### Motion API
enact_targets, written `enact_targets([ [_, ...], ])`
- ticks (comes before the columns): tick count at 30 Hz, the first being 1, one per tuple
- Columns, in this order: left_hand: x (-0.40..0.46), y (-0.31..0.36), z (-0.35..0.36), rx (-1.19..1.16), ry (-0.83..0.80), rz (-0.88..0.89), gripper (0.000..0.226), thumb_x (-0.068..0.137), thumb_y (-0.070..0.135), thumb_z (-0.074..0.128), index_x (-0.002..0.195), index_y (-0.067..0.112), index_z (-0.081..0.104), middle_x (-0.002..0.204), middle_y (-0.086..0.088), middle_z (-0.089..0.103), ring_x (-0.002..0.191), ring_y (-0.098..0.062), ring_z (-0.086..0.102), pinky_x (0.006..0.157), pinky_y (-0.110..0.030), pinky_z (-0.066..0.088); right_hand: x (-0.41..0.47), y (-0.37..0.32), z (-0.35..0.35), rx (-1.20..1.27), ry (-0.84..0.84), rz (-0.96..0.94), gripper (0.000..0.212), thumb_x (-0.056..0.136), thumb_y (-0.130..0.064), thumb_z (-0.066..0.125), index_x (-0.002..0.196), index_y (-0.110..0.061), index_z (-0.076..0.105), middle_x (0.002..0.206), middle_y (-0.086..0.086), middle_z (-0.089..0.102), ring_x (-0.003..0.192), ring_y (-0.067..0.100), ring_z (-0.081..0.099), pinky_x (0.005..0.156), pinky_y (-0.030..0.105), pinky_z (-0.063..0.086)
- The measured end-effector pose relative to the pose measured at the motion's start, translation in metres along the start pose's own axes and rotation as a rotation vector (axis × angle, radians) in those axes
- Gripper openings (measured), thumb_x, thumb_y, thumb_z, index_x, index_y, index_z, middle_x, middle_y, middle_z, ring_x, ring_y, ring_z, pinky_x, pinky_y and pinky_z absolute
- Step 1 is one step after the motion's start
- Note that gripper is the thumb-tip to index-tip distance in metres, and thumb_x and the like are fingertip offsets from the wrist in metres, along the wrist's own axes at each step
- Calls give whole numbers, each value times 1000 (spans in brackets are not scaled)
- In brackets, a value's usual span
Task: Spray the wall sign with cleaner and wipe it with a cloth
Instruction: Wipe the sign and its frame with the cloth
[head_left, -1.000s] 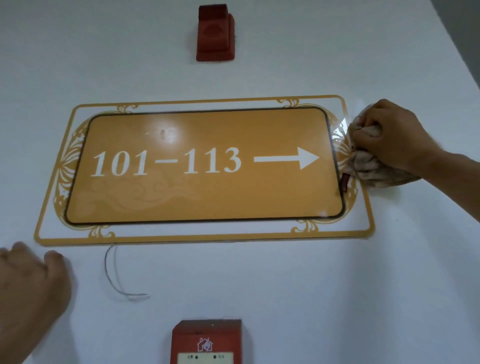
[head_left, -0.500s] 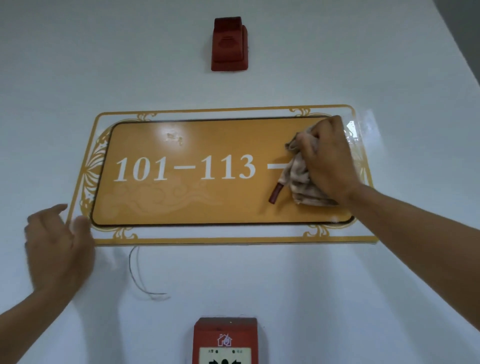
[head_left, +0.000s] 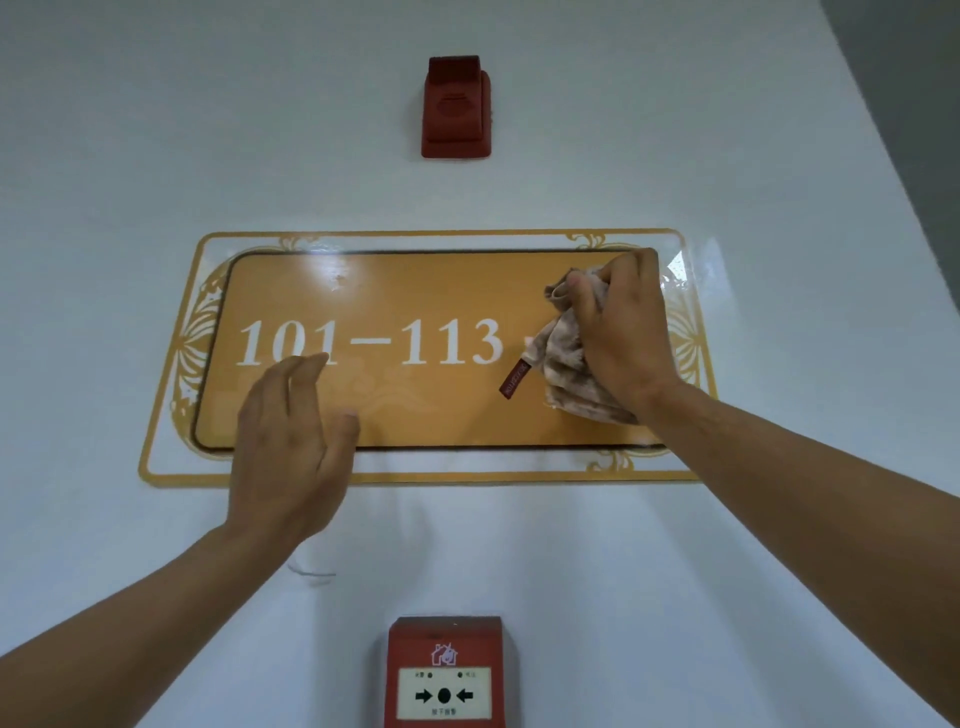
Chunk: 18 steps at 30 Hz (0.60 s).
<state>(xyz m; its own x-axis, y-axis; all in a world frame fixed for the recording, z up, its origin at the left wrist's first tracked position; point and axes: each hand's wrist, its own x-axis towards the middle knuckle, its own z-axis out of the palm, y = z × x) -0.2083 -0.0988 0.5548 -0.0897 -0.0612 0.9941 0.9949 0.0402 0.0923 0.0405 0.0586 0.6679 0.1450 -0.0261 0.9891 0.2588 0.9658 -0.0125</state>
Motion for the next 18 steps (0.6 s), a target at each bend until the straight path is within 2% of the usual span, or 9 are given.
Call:
enact_targets([
  [3,3,31,19,-62,-34,60,59,96,43,37,145,10,43,145,-17,49,136,-33,41,114,-53,34,-7,4,-26,-42,-1,50,29,103,-32,49,105,-4,55,113,6,44,100,19,53,94,37,48],
  [6,-1,63,39,-115,-91,150,61,96,41,36,145,5,45,144,-21,50,135,-37,43,115,-53,33,-19,7,-62,-151,-1,81,30,103,-34,48,106,-5,56,109,3,43,96,15,51,92,32,47],
  [12,-12,129,66,-348,-149,238,63,94,39,37,144,1,46,143,-25,51,133,-42,45,113,-56,34,-48,6,-149,-397,23,129,23,100,-35,49,96,-13,53,107,0,44,91,-1,50,82,15,43],
  [14,-20,149,69,-447,-178,241,64,93,39,37,144,1,46,141,-24,52,132,-42,46,112,-55,34,-59,-1,-176,-485,55,136,16,100,-34,50,86,-25,52,98,-4,44,91,4,52,81,19,42],
  [16,-29,172,73,-535,-202,260,64,93,39,37,144,0,47,140,-24,52,132,-42,46,111,-54,35,-73,-13,-204,-612,73,81,27,100,-29,51,75,-37,43,90,-8,40,93,22,52,80,30,39],
  [17,-37,187,75,-585,-217,277,64,94,39,37,143,0,48,140,-24,53,132,-42,46,111,-54,35,-81,-17,-223,-691,70,72,28,101,-29,51,75,-35,40,90,-7,40,93,24,51,78,29,36],
  [18,-44,199,77,-626,-233,293,65,94,40,36,143,0,48,140,-24,53,132,-42,47,112,-54,36,-88,-21,-239,-748,63,95,26,101,-32,49,78,-33,39,92,-6,39,92,18,50,75,24,34],
])
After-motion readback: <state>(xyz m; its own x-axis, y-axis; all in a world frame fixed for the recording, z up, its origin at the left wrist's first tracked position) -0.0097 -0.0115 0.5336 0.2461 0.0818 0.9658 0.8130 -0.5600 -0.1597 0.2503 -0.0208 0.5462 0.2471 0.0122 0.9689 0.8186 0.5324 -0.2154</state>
